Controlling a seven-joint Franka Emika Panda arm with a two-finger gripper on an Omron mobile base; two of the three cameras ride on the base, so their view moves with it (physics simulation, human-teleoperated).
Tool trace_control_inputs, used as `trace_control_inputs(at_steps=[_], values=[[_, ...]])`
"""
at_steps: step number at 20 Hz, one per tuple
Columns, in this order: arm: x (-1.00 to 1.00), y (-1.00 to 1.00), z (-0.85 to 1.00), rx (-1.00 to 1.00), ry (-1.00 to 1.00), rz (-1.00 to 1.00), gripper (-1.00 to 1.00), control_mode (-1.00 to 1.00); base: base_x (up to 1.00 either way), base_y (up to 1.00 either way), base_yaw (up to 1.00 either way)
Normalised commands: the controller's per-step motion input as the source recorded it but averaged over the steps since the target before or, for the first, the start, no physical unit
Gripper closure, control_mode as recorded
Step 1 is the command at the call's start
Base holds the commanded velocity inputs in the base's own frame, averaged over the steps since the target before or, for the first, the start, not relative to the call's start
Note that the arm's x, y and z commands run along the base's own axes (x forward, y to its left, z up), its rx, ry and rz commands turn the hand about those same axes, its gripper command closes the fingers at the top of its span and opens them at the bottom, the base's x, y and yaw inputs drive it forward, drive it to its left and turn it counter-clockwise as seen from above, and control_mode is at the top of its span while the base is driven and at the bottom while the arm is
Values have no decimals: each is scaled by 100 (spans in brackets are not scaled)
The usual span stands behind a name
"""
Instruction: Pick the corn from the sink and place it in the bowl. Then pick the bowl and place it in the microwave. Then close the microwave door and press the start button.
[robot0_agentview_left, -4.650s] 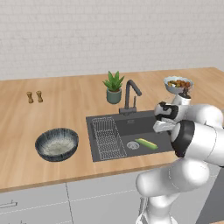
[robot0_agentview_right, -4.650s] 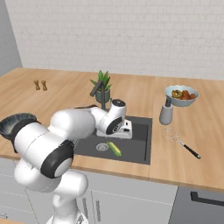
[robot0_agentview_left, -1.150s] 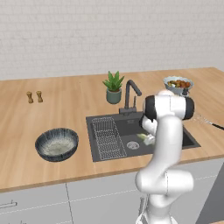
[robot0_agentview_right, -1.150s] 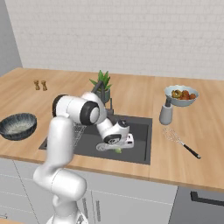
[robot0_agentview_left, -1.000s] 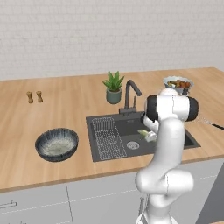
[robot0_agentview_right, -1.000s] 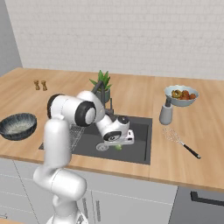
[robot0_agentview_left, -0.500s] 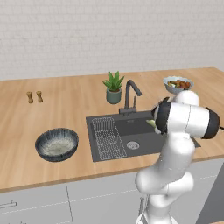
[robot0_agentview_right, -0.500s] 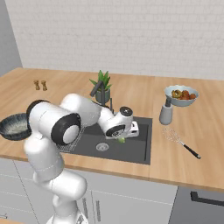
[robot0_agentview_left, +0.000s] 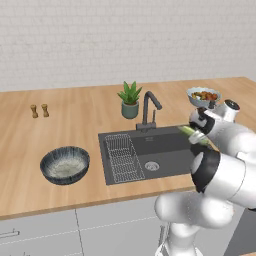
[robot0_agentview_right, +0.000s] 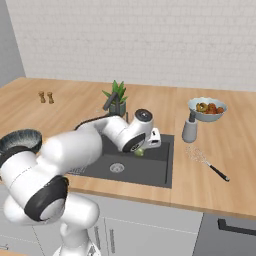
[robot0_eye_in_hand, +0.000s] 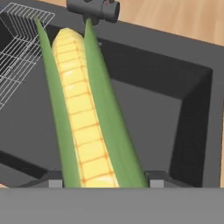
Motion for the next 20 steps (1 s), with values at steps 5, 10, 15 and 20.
trace_control_inputs(at_steps=[5, 10, 15, 20], values=[[-95, 8, 94, 0, -5, 0, 100, -100, 0, 0, 0], [-100, 53, 67, 0, -10, 0, 100, -100, 0, 0, 0], [-83, 93, 62, 0, -12, 1, 100, -100, 0, 0, 0], [-62, 99, 68, 0, -1, 6, 100, -100, 0, 0, 0]])
